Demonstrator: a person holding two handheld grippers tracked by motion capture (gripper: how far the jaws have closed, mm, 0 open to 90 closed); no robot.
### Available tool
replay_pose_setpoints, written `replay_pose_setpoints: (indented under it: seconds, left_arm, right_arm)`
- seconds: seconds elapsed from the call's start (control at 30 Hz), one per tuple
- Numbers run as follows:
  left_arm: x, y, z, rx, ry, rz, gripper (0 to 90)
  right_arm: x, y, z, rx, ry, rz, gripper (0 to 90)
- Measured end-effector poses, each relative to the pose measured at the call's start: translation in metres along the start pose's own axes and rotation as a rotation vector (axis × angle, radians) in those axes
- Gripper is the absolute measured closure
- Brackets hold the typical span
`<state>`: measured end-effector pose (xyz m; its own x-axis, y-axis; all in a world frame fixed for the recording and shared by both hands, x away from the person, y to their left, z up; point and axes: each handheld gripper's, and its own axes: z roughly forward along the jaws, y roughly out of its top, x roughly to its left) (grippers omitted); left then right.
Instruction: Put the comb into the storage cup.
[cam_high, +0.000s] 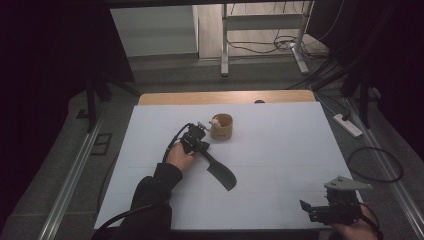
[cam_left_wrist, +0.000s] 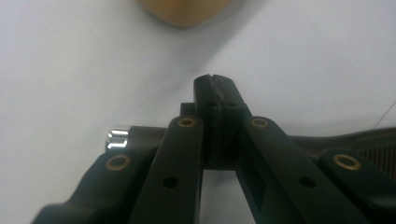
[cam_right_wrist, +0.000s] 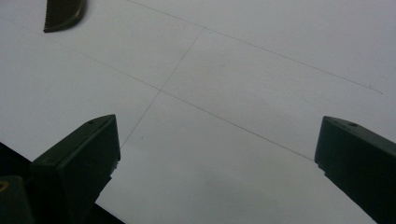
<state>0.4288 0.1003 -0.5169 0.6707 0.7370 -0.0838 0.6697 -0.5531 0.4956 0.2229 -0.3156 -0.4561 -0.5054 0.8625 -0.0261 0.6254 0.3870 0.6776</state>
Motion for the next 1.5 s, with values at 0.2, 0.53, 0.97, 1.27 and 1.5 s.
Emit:
replay_pose_setpoints:
  seconds: [0.2, 0.53, 0.97, 1.27, 1.5]
  left_arm:
    - [0.0, -0.005, -0.003, 0.01, 0.001, 0.005, 88.4]
    - [0.001, -0.016, -0.009, 0.032, -0.015, -0.008, 88.4]
    - [0.005, -0.045, -0.027, 0.062, -0.027, -0.037, 88.3]
    - [0.002, -0.071, -0.043, 0.084, -0.021, -0.046, 88.3]
    - [-0.004, -0.088, -0.052, 0.095, -0.028, -0.061, 88.3]
  right_arm:
    - [0.0, 0.0, 0.0, 0.0, 0.001, -0.001, 0.3]
    - [0.0, 0.0, 0.0, 0.0, -0.001, -0.002, 0.4]
    - [0.0, 0.0, 0.0, 0.0, -0.002, -0.003, 0.5]
    - [0.001, 0.0, 0.0, 0.001, -0.003, -0.005, 0.5]
    - [0.001, 0.0, 0.0, -0.002, -0.004, -0.004, 0.6]
